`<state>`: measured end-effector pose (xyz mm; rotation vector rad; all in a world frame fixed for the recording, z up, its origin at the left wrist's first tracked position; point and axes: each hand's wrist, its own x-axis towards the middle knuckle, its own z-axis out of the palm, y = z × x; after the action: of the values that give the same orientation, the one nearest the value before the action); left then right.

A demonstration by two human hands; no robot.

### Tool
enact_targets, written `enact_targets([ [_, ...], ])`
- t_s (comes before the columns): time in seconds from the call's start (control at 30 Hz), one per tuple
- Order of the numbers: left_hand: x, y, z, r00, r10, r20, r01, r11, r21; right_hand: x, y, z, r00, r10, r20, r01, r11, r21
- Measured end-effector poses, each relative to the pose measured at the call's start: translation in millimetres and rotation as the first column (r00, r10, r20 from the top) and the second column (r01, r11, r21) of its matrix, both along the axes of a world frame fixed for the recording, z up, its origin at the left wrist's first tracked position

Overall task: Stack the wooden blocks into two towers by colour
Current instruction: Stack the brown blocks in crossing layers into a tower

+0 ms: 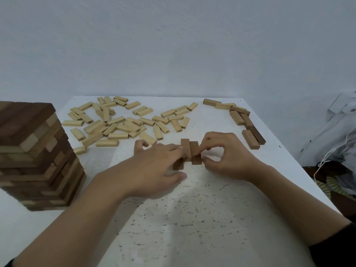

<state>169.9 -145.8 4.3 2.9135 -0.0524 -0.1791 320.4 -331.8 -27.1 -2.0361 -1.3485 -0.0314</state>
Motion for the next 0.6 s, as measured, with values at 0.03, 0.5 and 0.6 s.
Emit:
enact_targets([
  [0.03,-3.9,1.9,0.5,1.0,0.003,0.009,-0.003,1.0,0.012,-3.0,0.7,0.4,0.998,0.027,-0.056,-0.027,1.0,-0.001],
  [0.5,-55.8,21.6,-4.0,0.983,0.094,0.159,-0.091,0.995,-0.028,-48.7,37.4,14.8,0.967,0.173,-0.189,-0.203,0.967,-0.154],
  [0.6,-62.2,21.4,-9.1,0.978,0.106,0.177,-0.1,0.994,-0.042,-48.4,39.3,18.6,0.989,0.138,-0.049,-0.145,0.963,-0.228],
])
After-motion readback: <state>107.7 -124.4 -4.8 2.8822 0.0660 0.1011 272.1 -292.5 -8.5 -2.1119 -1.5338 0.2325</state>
